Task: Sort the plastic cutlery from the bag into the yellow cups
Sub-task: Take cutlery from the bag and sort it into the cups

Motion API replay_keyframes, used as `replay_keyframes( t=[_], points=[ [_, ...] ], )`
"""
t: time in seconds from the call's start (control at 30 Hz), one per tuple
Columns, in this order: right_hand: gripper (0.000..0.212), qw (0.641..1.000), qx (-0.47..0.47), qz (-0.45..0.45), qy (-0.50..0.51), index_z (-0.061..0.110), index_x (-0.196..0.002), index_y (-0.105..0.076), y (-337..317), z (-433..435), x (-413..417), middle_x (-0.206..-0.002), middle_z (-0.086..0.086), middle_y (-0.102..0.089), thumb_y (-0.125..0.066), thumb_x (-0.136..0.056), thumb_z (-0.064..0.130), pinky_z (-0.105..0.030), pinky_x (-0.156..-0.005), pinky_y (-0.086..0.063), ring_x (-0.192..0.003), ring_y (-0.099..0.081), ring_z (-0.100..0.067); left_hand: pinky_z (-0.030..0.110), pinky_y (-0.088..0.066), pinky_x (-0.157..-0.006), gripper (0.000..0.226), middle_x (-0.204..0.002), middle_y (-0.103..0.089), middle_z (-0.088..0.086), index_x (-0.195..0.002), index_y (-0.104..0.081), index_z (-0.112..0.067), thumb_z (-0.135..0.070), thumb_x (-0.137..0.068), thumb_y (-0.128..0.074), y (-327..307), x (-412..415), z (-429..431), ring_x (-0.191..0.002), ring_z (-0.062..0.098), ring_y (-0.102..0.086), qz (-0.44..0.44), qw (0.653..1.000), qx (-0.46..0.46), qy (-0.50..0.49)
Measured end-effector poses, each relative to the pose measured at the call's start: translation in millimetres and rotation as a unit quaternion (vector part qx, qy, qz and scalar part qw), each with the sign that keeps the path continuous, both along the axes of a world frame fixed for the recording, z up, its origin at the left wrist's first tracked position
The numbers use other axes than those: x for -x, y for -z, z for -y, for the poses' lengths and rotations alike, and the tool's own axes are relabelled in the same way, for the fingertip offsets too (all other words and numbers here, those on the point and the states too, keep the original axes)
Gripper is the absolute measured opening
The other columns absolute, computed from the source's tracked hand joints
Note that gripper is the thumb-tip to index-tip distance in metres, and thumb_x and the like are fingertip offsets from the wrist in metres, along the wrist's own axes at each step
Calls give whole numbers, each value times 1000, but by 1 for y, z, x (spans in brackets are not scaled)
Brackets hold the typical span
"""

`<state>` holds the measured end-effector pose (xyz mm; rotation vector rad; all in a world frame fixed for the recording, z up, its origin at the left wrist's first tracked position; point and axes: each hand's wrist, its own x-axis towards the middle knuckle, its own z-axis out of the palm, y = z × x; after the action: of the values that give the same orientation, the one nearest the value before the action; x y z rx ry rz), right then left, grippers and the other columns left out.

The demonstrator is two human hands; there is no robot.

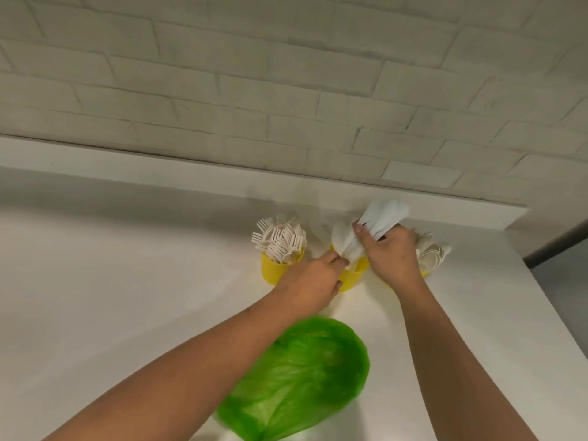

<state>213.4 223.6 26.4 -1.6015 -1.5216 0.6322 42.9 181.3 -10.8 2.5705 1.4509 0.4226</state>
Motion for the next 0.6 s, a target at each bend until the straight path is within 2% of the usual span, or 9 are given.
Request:
replay_keyframes(
  t=[0.1, 0.2, 0.27, 0.33, 0.47, 0.53, 0.6],
  points=[
    [23, 998, -6, 51, -28, 9, -95, -77, 11, -2, -3, -86, -1, -77, -74, -93, 32, -34, -75, -58, -82, -73, -15, 36, -37, -59, 38, -129, -55, 7, -137, -54, -13, -14, -99, -56, 11, -14, -12, -94, 32, -70, -56, 998, -1, -19],
    [24, 995, 19, 85, -56, 7, -90, -77, 21, -6, -6, -82, -6, -77, -75, -92, 31, -32, -68, -54, -78, -73, -19, 35, -37, -56, 22, -108, -56, 8, -113, -66, -13, -6, -94, -59, 18, -12, -21, -83, 32, -68, -38, 999, 6, -21],
    [19, 992, 44, 93, -79, 8, -92, -78, 26, -7, -7, -85, -6, -78, -77, -91, 27, -23, -63, -51, -79, -73, -18, 35, -38, -56, 17, -101, -56, 6, -106, -68, -14, -7, -93, -60, 21, -10, -23, -79, 30, -65, -30, 999, 4, -16],
    [18, 989, 67, 86, -97, 10, -99, -79, 31, -7, -7, -92, -4, -79, -80, -88, 25, -14, -64, -48, -84, -72, -14, 34, -41, -56, 18, -100, -56, 5, -107, -70, -14, -8, -93, -62, 26, -7, -20, -79, 28, -64, -22, 1000, 3, -10],
    [26, 990, 67, 59, -113, 15, -103, -73, 31, -5, -4, -91, 1, -76, -85, -82, 25, -30, -72, -56, -82, -71, -12, 33, -47, -57, 24, -100, -58, 4, -113, -71, -19, -10, -92, -65, 33, -3, -16, -83, 26, -64, 11, 1000, -3, -16],
    [29, 990, 37, 44, -130, 20, -106, -69, 30, -1, -2, -90, 8, -73, -84, -82, 25, -20, -71, -52, -81, -67, -2, 37, -55, -62, 25, -103, -59, 5, -115, -72, -20, -12, -93, -64, 32, -3, -16, -85, 26, -64, 24, 999, -9, -19],
    [33, 992, 8, 31, -125, 22, -113, -65, 30, 3, 0, -90, 12, -69, -82, -84, 28, -13, -74, -50, -83, -66, 0, 41, -58, -65, 22, -103, -58, 4, -113, -72, -20, -15, -95, -62, 30, -2, -15, -85, 27, -65, 21, 999, -11, -26]
  ],
)
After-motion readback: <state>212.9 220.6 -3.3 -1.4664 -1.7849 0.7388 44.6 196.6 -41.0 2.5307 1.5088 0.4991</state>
